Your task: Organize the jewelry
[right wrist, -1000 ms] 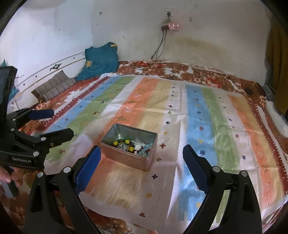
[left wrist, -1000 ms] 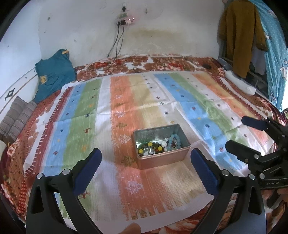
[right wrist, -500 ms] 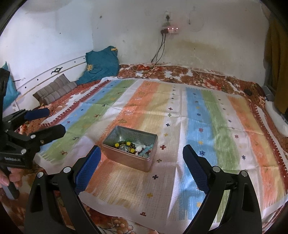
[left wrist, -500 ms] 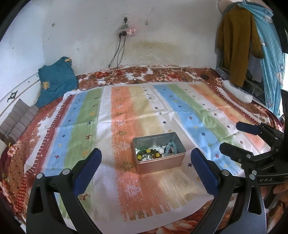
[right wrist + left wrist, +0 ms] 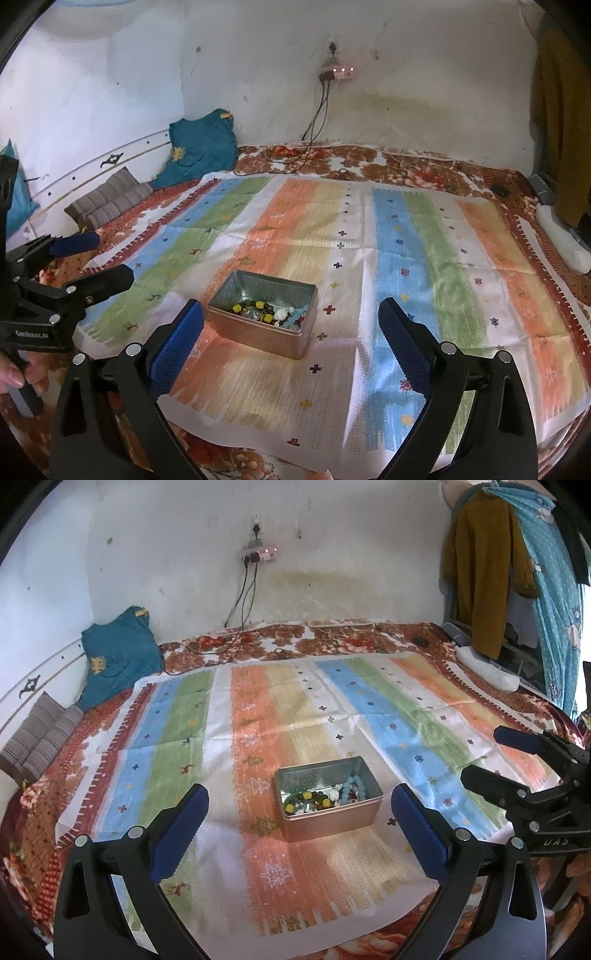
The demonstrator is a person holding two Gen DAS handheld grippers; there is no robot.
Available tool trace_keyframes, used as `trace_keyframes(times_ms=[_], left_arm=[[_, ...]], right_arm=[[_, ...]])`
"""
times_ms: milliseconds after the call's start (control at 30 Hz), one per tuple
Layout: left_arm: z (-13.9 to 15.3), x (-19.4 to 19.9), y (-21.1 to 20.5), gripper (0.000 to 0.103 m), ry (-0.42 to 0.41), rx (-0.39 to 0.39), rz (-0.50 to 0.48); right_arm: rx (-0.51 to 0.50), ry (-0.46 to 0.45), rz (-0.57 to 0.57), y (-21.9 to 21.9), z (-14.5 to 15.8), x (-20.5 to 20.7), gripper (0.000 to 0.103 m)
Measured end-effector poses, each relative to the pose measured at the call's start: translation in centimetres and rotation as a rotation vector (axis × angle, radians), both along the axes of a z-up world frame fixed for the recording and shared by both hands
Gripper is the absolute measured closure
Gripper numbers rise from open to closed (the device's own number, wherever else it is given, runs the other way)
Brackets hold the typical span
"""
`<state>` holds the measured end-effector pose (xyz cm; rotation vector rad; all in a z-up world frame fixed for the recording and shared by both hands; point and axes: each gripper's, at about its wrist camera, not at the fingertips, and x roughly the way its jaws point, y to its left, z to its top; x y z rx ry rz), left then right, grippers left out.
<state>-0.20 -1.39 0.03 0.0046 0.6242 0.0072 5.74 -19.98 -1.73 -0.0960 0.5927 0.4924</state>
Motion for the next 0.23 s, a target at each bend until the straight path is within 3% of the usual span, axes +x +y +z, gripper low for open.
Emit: trace_keyframes(times_ms=[233], left_arm=[[0.28,-0.2,0.02,0.006,-0.012,-0.003,0.006]], right_arm=[[0.002,-0.021,-0.001,-0.05,0.09,-0.36,0.006]])
